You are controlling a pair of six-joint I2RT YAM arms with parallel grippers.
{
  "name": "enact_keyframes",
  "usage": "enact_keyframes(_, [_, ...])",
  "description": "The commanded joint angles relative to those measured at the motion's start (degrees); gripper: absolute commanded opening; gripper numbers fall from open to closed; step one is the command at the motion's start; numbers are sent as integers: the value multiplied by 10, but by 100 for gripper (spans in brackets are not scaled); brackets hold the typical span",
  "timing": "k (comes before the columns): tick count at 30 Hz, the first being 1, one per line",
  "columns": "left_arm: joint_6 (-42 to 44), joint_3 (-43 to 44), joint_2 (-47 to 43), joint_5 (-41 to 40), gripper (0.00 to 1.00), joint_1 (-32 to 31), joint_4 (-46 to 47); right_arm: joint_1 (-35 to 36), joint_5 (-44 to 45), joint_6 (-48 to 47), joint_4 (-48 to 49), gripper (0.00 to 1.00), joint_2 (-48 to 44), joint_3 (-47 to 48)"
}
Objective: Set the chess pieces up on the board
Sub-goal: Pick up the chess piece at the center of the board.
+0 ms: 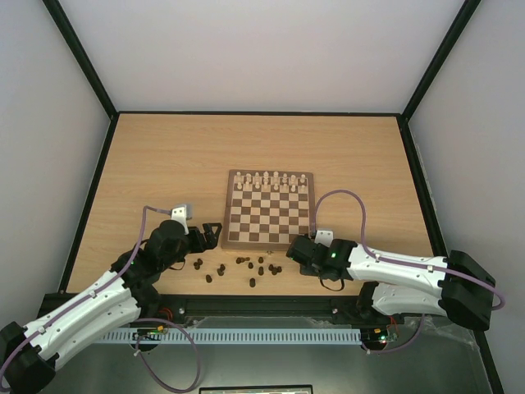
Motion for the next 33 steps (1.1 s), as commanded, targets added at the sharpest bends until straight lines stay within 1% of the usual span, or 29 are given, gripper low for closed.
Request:
enact_keyframes(1, [-3, -5, -6, 2, 99, -2, -1, 5, 2, 6, -14, 8, 6, -10])
enact_keyframes(4, [-3, -3, -5, 2, 99, -2, -1, 5, 3, 4, -17, 2, 3, -9])
enact_keyframes(5, [-3, -3, -4, 2, 99, -2, -2, 5, 3, 3, -19, 1, 2, -7])
enact_keyframes(13, [-5, 1, 3, -8, 99, -2, -7, 6, 9, -41, -33, 1, 2, 62])
enact_keyframes(21, [-6, 1, 16, -17, 99, -2, 2, 6, 32, -91, -31, 2, 65, 131])
enact_keyframes(25, [-3, 1, 21, -18, 99, -1, 7, -20, 39, -129, -26, 2, 102, 157])
enact_keyframes(29, [1, 3, 18, -20, 99, -1, 8, -65, 25, -172, 1, 2, 103, 163])
enact_keyframes(33, [0, 2, 13, -23, 99, -1, 9, -83, 20, -201, 7, 2, 113, 176])
